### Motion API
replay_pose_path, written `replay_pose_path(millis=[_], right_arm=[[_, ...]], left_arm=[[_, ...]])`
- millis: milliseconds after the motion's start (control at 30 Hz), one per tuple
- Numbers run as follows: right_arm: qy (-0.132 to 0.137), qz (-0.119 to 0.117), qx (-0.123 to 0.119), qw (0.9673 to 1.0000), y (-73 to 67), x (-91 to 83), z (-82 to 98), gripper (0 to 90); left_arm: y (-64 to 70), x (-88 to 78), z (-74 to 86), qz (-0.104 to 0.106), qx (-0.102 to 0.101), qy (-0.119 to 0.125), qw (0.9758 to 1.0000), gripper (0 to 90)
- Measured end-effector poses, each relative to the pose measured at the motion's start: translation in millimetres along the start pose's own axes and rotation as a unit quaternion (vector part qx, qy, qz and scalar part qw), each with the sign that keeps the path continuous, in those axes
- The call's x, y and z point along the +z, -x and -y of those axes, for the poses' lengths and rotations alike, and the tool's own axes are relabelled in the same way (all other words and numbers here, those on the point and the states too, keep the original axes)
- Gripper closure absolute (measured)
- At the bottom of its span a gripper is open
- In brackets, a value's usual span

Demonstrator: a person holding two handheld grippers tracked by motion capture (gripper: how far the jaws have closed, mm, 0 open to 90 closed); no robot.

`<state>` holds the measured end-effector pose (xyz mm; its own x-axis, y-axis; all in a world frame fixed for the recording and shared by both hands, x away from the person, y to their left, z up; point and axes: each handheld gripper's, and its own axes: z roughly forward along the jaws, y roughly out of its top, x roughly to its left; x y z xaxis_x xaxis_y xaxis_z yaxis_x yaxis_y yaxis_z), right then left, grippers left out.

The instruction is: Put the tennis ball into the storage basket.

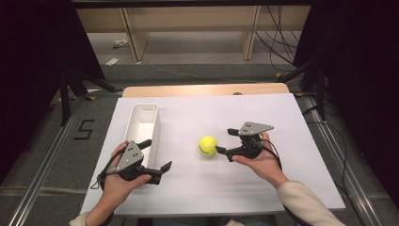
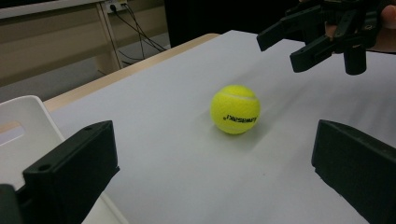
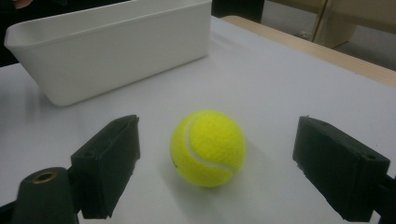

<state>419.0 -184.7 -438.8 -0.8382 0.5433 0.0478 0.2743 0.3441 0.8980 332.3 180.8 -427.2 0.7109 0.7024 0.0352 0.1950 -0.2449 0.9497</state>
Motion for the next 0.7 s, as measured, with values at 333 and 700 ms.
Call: replay_pose_path(millis=[333, 700], right_arm=[[-0.006, 0.002, 0.0, 1.0, 0.5, 8.7, -0.7, 15.4], [-0.017, 0.002, 0.002, 0.9999, 0.7, 22.0, -1.1, 15.4]], left_arm=[[0.0, 0.0, -0.1, 0.001, 0.001, 0.0, 1.0, 0.0], [0.0, -0.3, 0.1, 0.0, 0.0, 0.0, 1.0, 0.0]])
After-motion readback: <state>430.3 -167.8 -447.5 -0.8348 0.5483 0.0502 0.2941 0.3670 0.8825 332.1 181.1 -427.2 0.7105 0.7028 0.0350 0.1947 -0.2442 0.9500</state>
